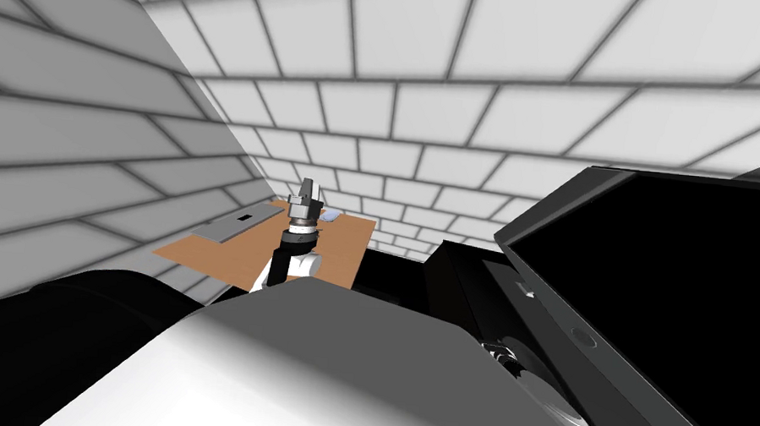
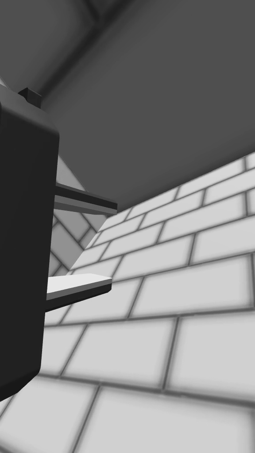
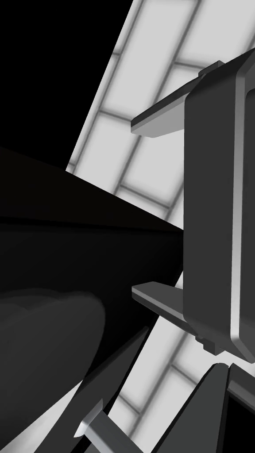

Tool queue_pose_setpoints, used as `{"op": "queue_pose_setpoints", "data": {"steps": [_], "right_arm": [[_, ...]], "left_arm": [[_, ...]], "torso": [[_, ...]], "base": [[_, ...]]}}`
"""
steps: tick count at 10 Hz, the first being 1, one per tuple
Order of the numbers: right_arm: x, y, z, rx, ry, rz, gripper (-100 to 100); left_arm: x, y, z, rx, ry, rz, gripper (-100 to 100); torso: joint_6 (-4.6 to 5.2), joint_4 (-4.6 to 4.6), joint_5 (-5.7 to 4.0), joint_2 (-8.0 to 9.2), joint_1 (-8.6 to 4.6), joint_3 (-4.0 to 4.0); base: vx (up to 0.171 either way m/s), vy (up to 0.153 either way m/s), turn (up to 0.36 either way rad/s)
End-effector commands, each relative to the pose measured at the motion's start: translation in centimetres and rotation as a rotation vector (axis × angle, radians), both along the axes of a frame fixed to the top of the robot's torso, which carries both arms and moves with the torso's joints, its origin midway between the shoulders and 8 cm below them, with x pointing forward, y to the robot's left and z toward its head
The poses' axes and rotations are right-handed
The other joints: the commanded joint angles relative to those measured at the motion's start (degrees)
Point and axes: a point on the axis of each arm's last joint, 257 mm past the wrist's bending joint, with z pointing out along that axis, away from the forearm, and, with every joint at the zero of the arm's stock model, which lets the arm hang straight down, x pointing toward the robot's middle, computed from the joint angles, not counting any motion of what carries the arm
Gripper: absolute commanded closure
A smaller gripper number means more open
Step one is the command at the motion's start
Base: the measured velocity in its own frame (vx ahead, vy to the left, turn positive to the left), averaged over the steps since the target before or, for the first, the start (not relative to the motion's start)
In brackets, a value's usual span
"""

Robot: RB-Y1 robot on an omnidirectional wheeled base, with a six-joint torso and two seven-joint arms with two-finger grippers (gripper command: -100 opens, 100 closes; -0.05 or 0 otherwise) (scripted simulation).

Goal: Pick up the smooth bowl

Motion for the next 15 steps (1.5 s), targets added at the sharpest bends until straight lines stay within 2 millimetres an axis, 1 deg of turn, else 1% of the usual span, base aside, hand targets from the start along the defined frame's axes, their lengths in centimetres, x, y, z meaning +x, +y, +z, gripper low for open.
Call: {"op": "queue_pose_setpoints", "data": {"steps": [1, 3, 5, 6, 7, 9, 10, 12, 13, 14, 15], "right_arm": [[-1.0, -1.3, 0.0, -0.026, 0.029, -0.009, -100], [-1.0, -1.3, 0.0, -0.026, 0.029, -0.009, -100], [-4.5, -3.7, -0.1, -0.083, 0.110, -0.016, -100], [-4.5, -3.7, -0.1, -0.083, 0.110, -0.016, -100], [-6.0, -4.6, -0.2, -0.104, 0.144, -0.019, -100], [-8.6, -5.6, -0.3, -0.130, 0.200, -0.025, -100], [-8.3, -6.3, 0.2, -0.143, 0.189, -0.031, -100], [-8.6, -5.6, -0.3, -0.130, 0.200, -0.025, -100], [-10.2, -5.8, -0.6, -0.137, 0.234, -0.028, -100], [-9.4, -5.6, -0.6, -0.135, 0.218, -0.026, -100], [-9.5, -5.6, -0.7, -0.135, 0.220, -0.027, 0]], "left_arm": [[0.0, 0.0, 0.0, 0.000, 0.000, 0.000, 0], [0.0, 0.0, 0.0, 0.000, 0.000, 0.000, 0], [0.0, 0.0, 0.0, 0.000, 0.000, 0.000, 0], [0.0, 0.0, 0.0, 0.000, 0.000, 0.000, 0], [0.0, 0.0, 0.0, 0.000, 0.000, 0.000, 0], [0.0, 0.0, 0.0, 0.000, 0.000, 0.000, 0], [0.0, 0.0, 0.0, 0.000, 0.000, 0.000, 0], [0.0, 0.0, 0.0, 0.000, 0.000, 0.000, 0], [0.0, 0.0, 0.0, 0.000, 0.000, 0.000, 0], [0.0, 0.0, 0.0, 0.000, 0.000, 0.000, 0], [0.0, 0.0, 0.0, 0.000, 0.000, 0.000, 0]], "torso": [[0.00, 0.00, 0.00, 0.00, 0.00, 0.00], [-0.02, 0.01, -0.01, 0.04, 0.00, 0.02], [-0.01, 0.02, 0.00, 0.07, 0.00, 0.04], [0.00, 0.01, 0.00, 0.04, -0.01, 0.02], [-0.01, 0.01, -0.02, 0.03, -0.01, 0.02], [-0.01, 0.01, -0.01, 0.02, -0.04, 0.01], [-0.01, 0.01, -0.03, 0.02, -0.06, 0.01], [-0.01, 0.02, -0.01, 0.07, 0.00, 0.04], [-0.01, 0.03, -0.01, 0.10, 0.03, 0.06], [-0.01, 0.02, -0.01, 0.09, 0.01, 0.05], [-0.02, 0.03, -0.01, 0.09, 0.01, 0.05]], "base": [[0.028, -0.009, 0.007], [0.005, -0.002, -0.001], [0.019, -0.006, 0.036], [0.021, -0.009, 0.012], [0.020, -0.011, 0.025], [0.022, -0.020, 0.026], [0.017, -0.014, 0.009], [0.003, -0.002, -0.001], [0.005, -0.007, 0.015], [0.004, -0.005, 0.003], [0.000, 0.000, 0.000]]}}
